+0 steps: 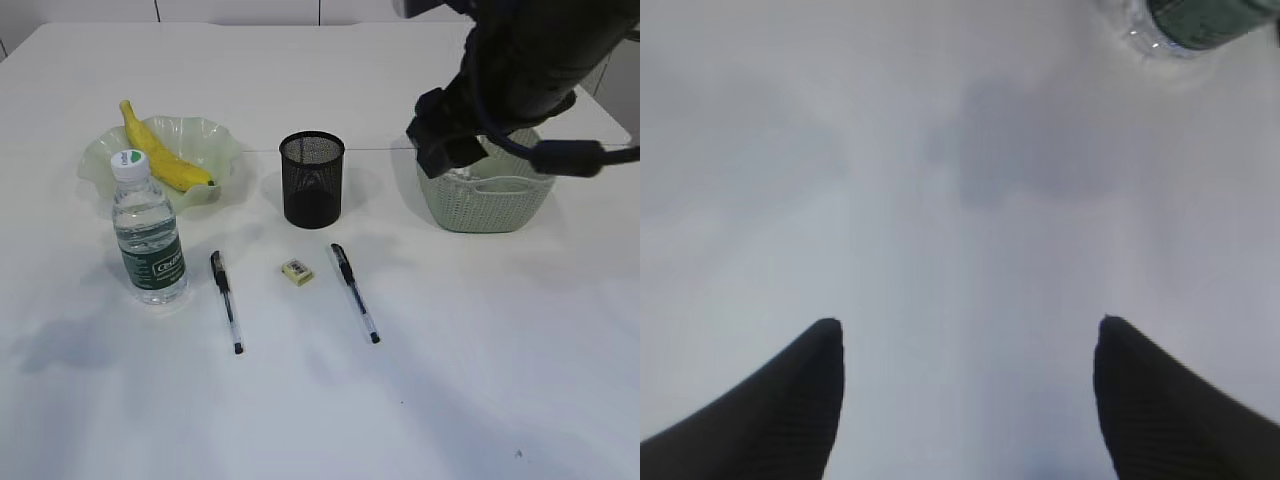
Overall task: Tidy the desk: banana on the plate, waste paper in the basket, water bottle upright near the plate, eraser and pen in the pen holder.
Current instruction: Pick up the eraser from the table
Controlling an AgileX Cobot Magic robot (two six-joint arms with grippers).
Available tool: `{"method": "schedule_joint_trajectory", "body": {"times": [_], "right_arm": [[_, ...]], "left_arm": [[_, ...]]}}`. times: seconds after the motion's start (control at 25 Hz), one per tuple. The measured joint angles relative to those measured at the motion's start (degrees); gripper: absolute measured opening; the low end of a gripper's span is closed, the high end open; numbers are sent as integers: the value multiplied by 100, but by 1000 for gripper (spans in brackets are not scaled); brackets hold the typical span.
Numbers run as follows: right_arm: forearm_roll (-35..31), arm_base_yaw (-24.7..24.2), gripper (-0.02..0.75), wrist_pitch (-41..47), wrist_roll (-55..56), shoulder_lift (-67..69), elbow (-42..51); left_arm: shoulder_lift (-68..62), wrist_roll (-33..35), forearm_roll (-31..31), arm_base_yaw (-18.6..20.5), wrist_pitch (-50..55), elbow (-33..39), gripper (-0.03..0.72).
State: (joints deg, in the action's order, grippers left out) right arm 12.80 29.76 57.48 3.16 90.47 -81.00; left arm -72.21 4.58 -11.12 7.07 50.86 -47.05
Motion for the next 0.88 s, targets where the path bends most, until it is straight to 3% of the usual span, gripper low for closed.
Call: {"method": "schedule_joint_trajectory", "body": {"times": [0.2, 0.52, 0.88], "right_arm": [[-529, 12, 511, 513, -221, 866, -927], [-808, 371, 505, 871, -316, 2410, -2207], [-822, 420, 503, 900, -316, 3576, -2593]], "left_arm": [[13, 55, -260, 0, 524, -591, 547], [13, 76, -472, 0, 941, -619, 547], [13, 76, -507, 0, 867, -619, 541]]}}
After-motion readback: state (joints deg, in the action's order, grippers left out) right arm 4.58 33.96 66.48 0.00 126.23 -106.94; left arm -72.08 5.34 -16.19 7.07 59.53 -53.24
